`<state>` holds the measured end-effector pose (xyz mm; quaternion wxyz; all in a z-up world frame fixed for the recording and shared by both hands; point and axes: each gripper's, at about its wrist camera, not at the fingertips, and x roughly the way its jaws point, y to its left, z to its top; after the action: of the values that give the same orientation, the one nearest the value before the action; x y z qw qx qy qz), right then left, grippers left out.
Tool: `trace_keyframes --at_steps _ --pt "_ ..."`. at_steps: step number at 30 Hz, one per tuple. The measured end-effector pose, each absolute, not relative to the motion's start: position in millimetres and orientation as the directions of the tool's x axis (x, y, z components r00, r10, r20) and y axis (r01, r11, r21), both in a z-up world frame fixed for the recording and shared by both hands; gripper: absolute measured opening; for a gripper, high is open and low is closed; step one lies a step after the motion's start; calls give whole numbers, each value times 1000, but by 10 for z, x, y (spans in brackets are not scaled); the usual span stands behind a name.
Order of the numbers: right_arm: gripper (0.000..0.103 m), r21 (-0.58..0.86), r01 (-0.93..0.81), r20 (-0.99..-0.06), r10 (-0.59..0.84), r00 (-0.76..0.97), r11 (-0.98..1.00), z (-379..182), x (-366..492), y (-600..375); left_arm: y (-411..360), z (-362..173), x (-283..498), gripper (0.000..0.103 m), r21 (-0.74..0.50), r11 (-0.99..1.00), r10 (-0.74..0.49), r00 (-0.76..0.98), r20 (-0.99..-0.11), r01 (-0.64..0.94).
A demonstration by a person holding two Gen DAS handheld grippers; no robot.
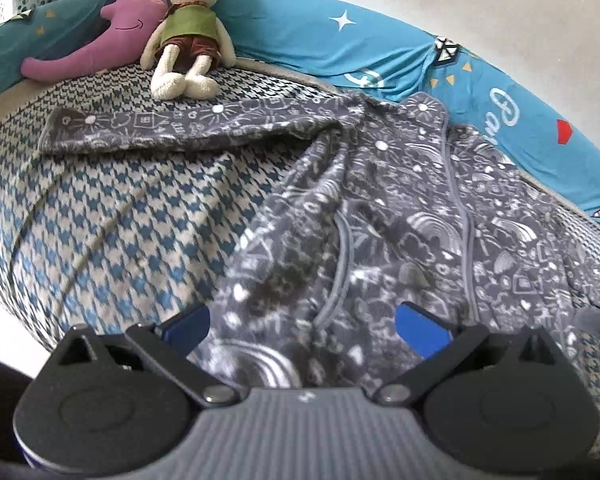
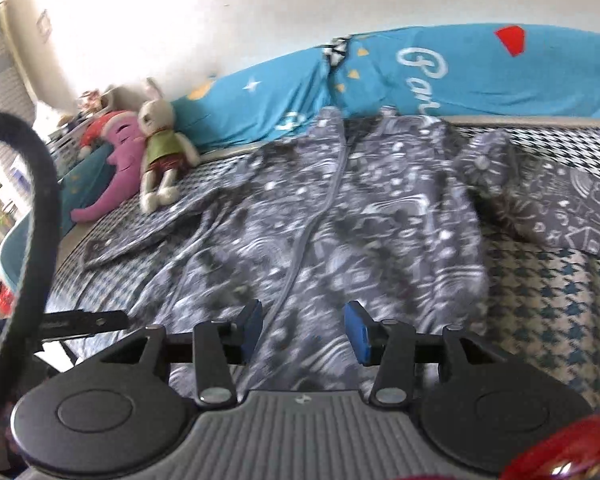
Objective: Fold clothes
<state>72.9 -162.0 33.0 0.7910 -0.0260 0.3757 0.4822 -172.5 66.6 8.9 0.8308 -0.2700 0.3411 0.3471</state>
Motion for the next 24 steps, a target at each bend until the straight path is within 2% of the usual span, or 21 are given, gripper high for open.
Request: trace_keyframes --at_steps 13,17,24 --pt "45 392 -676 -626 720 301 624 258 1485 -1608 1241 168 -1103 103 -161 687 423 570 -705 -709" --pt "45 407 -634 -633 703 324 658 200 1667 -1598 1517 96 -927 103 -204 684 383 582 -717 -700" --pt "45 409 -588 -648 676 352 698 103 1901 -1546 1832 -11 -625 102 -195 698 374 582 -722 -689"
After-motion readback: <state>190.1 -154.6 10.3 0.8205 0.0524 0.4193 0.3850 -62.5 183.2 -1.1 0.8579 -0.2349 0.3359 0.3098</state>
